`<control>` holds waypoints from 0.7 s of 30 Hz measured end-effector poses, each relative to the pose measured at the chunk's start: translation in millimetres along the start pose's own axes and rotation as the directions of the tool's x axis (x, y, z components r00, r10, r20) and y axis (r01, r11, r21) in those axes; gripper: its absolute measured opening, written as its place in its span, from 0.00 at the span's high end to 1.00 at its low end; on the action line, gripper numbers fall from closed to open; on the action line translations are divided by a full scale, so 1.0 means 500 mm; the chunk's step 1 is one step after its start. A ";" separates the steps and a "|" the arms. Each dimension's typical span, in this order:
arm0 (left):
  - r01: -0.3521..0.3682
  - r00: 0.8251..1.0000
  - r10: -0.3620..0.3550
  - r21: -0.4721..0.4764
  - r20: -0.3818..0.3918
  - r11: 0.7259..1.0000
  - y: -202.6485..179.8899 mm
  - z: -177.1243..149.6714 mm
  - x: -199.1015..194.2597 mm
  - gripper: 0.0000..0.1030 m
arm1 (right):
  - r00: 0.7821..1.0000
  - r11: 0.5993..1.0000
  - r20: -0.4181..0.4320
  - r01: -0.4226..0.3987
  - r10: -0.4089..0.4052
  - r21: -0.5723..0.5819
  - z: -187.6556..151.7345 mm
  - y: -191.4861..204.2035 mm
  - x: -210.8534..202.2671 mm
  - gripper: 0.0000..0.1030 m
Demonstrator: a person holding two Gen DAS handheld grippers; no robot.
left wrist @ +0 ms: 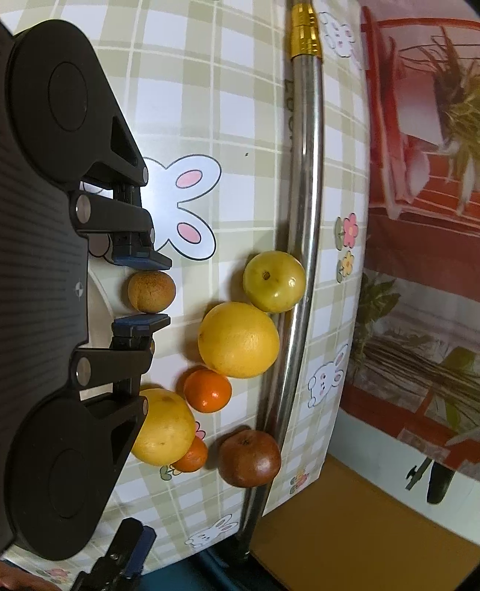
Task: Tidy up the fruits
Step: 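Move the left gripper to another small brown fruit and close on it, then lift the small brown fruit with the left gripper while the right grasps a large lemon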
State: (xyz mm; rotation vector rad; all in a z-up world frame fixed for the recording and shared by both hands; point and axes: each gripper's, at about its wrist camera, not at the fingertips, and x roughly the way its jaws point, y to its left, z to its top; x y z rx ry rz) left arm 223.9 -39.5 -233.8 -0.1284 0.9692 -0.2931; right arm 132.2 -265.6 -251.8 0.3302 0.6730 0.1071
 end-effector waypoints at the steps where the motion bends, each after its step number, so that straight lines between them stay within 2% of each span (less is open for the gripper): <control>1: -0.002 1.000 0.002 0.010 0.009 1.000 -0.002 -0.001 -0.007 0.74 | 1.000 1.000 -0.001 0.000 0.000 0.000 0.000 0.000 0.000 0.56; 13: -0.016 0.992 0.001 0.122 0.123 0.992 -0.008 -0.064 -0.120 0.74 | 1.000 1.000 -0.006 -0.025 0.025 0.008 -0.006 -0.002 0.002 0.56; 21: -0.005 0.985 -0.020 0.146 0.169 0.989 -0.012 -0.097 -0.166 0.74 | 0.998 0.996 -0.014 -0.064 0.064 -0.066 0.008 0.037 0.015 0.56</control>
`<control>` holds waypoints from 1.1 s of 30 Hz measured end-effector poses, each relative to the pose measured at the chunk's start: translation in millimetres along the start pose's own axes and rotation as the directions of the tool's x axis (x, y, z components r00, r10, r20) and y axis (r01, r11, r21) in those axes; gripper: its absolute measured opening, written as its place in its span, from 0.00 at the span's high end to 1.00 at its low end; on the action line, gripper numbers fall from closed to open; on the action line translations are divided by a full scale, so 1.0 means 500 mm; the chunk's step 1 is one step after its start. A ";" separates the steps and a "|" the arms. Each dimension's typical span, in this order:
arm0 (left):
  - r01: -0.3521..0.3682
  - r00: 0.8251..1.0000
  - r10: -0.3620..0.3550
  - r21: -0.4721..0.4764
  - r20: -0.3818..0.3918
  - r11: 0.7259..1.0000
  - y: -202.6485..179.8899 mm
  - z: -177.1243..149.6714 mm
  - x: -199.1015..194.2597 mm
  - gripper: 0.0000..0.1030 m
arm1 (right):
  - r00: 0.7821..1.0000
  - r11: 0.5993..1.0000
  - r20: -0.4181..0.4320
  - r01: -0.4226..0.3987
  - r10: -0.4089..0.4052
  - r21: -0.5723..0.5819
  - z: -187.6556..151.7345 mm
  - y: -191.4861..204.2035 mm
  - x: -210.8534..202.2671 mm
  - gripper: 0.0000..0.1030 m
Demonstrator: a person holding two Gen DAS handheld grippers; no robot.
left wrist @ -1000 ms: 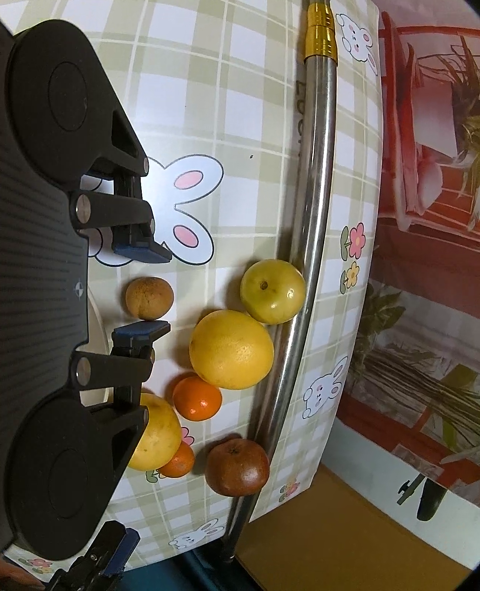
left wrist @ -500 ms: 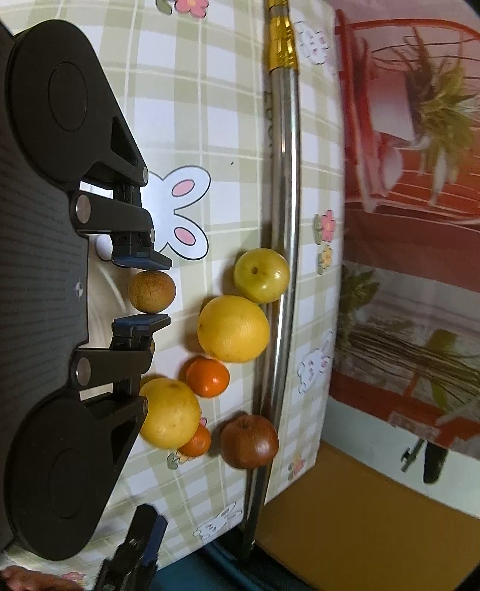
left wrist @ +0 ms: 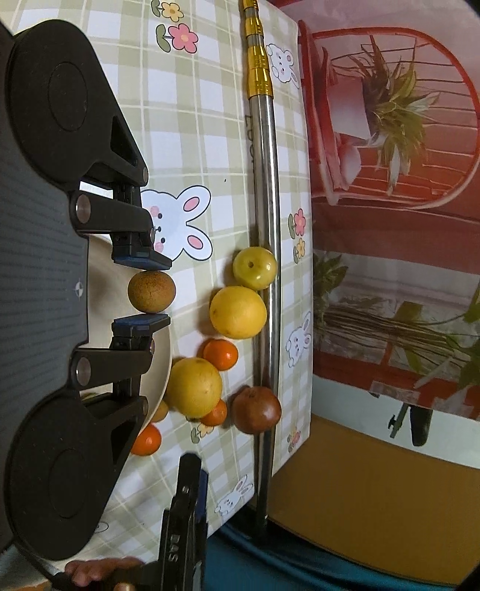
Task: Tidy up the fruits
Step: 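Lift the small brown fruit with the left gripper while the right grasps a large lemon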
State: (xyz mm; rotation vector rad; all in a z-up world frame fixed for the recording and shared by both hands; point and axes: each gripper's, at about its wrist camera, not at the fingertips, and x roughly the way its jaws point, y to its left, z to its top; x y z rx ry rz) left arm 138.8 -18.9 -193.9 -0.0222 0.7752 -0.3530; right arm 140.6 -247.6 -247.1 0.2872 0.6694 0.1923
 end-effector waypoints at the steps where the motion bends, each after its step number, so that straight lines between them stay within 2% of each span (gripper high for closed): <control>1: 0.001 1.000 -0.001 0.000 0.005 1.000 -0.001 -0.003 -0.003 0.74 | 1.000 1.000 -0.004 -0.005 0.004 -0.011 0.003 0.006 0.003 0.56; 6: 0.006 1.000 -0.005 -0.018 0.030 1.000 0.003 -0.014 -0.015 0.74 | 0.998 0.995 -0.030 -0.053 0.051 -0.087 0.023 0.035 0.019 0.56; 10: 0.017 0.999 -0.016 -0.026 0.044 1.000 0.007 -0.019 -0.022 0.74 | 0.997 0.986 -0.055 -0.066 0.058 -0.152 0.034 0.064 0.038 0.56; 16: 0.032 0.997 -0.029 -0.044 0.068 0.999 0.012 -0.025 -0.029 0.74 | 0.994 0.978 -0.093 -0.073 0.056 -0.194 0.045 0.089 0.074 0.57; 20: 0.042 0.996 -0.038 -0.052 0.076 0.998 0.014 -0.028 -0.029 0.74 | 0.992 0.969 -0.127 -0.057 0.027 -0.241 0.051 0.102 0.104 0.57; 27: 0.047 0.996 -0.043 -0.059 0.073 0.997 0.017 -0.032 -0.023 0.74 | 0.985 0.965 -0.161 -0.107 0.070 -0.239 0.061 0.108 0.133 0.52; 33: 0.044 0.997 -0.041 -0.050 0.064 0.998 0.018 -0.036 -0.022 0.74 | 0.980 0.974 -0.183 -0.113 0.077 -0.194 0.063 0.101 0.155 0.50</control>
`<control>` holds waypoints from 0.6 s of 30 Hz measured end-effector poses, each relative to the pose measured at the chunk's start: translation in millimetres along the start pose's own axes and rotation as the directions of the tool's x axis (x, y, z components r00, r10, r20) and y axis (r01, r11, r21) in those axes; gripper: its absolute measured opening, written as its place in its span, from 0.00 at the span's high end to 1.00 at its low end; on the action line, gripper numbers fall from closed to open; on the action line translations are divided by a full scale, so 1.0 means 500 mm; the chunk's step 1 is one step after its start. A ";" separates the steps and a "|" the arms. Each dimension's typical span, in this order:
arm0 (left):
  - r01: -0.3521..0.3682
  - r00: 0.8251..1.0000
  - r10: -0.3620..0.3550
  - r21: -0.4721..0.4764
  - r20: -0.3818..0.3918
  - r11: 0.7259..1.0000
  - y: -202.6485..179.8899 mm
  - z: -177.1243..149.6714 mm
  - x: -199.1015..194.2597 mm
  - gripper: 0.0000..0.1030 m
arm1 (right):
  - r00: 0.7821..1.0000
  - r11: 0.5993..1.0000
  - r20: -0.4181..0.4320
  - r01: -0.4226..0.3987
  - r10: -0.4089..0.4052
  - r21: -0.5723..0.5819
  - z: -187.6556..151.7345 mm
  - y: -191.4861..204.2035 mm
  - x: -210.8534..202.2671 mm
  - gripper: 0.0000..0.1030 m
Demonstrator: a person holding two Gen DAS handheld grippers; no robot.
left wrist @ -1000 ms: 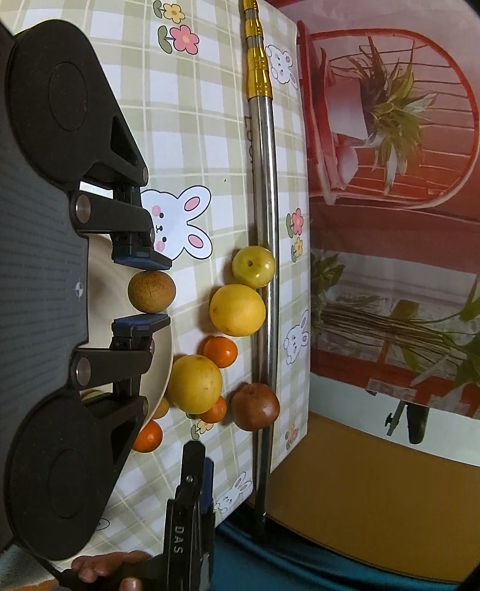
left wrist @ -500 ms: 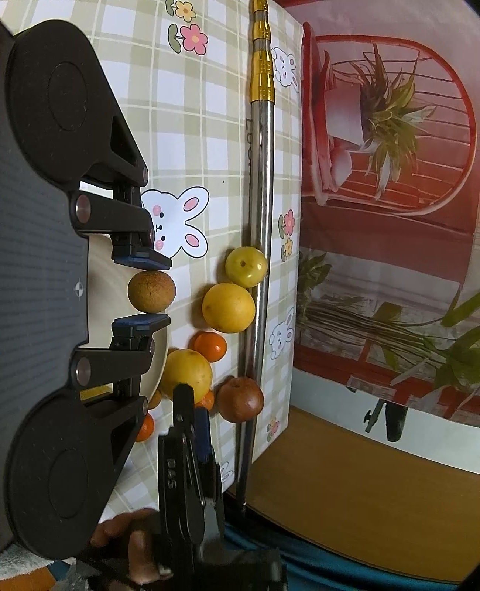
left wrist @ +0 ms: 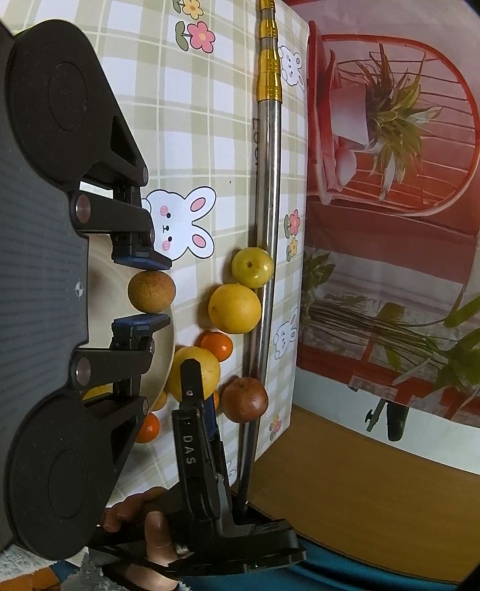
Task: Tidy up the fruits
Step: 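Lift the small brown fruit with the left gripper while the right grasps a large lemon, then lower the brown fruit onto the plate with the left gripper while the right carries the lemon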
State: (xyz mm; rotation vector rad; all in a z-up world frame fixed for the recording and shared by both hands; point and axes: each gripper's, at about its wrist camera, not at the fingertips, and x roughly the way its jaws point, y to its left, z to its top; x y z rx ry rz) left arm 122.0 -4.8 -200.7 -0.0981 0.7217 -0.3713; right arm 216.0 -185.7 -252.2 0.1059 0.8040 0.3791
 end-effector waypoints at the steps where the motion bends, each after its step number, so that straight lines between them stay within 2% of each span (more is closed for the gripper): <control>1: -0.002 1.000 0.002 0.002 -0.003 1.000 0.000 -0.001 0.001 0.74 | 1.000 1.000 0.002 -0.005 0.005 0.011 -0.001 -0.003 0.001 0.50; 8: -0.009 1.000 0.009 0.019 -0.021 1.000 -0.005 -0.005 0.007 0.74 | 0.999 0.995 0.033 -0.033 0.029 0.098 -0.010 -0.026 0.000 0.50; 18: -0.020 0.999 0.022 0.060 -0.044 0.998 -0.010 -0.011 0.013 0.74 | 0.995 0.994 0.098 -0.039 0.030 0.099 -0.026 -0.013 -0.039 0.52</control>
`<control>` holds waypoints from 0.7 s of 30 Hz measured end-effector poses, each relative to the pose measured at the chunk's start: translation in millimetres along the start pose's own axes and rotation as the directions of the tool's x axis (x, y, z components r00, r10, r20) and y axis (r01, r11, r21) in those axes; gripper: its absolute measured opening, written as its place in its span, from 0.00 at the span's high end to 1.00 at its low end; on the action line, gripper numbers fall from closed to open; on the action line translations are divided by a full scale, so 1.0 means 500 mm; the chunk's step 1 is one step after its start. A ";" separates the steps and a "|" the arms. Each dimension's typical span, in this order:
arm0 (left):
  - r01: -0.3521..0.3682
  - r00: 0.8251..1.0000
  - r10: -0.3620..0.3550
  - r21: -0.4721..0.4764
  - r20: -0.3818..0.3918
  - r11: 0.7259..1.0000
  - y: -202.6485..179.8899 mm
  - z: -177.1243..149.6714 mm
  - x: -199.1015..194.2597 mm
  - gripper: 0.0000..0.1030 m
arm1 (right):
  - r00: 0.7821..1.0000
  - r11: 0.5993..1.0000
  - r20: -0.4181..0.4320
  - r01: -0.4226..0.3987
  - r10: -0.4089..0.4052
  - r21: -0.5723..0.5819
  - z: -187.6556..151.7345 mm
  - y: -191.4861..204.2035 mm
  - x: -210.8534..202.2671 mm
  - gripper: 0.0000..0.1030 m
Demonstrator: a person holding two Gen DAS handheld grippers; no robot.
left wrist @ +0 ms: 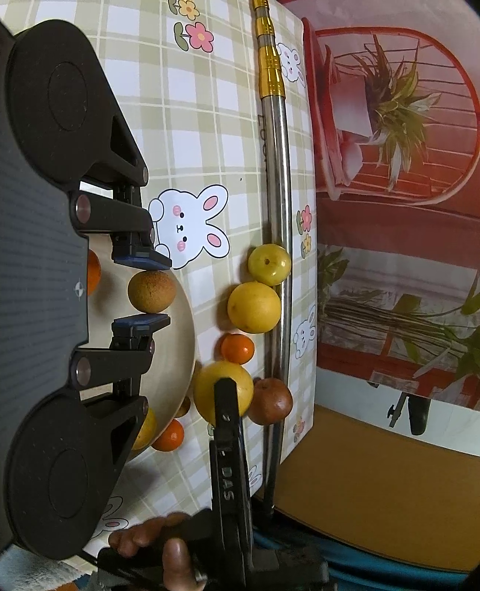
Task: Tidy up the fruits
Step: 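Lower the brown fruit onto the plate with the left gripper while the right carries the lemon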
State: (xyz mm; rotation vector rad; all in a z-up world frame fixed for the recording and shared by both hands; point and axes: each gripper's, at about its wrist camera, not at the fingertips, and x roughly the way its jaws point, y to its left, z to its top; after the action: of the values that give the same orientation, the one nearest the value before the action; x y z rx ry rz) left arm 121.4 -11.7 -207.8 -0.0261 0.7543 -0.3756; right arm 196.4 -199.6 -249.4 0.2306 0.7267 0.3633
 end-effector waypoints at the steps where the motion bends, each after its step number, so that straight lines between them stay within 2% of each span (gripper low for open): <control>1: 0.002 1.000 -0.002 -0.005 -0.001 1.000 0.002 0.002 0.000 0.74 | 1.000 1.000 0.008 0.002 -0.002 0.002 0.001 0.002 -0.006 0.51; 8: 0.047 0.999 -0.048 -0.108 -0.009 0.993 0.042 0.019 -0.003 0.74 | 0.999 1.000 0.049 -0.017 0.017 0.002 0.001 0.019 -0.050 0.51; 14: 0.030 0.999 -0.032 -0.056 -0.035 0.998 0.027 0.016 0.007 0.74 | 0.997 0.998 0.050 -0.052 0.053 -0.025 -0.003 0.049 -0.062 0.51; 21: 0.011 0.997 -0.007 0.055 -0.075 0.998 -0.009 0.002 0.022 0.74 | 0.997 0.996 0.017 -0.077 0.078 -0.045 -0.010 0.072 -0.051 0.51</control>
State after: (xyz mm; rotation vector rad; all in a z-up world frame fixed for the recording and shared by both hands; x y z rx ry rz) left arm 128.1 -19.7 -213.8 0.0365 0.8179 -0.4075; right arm 166.5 -176.9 -225.8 0.2199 0.6915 0.4499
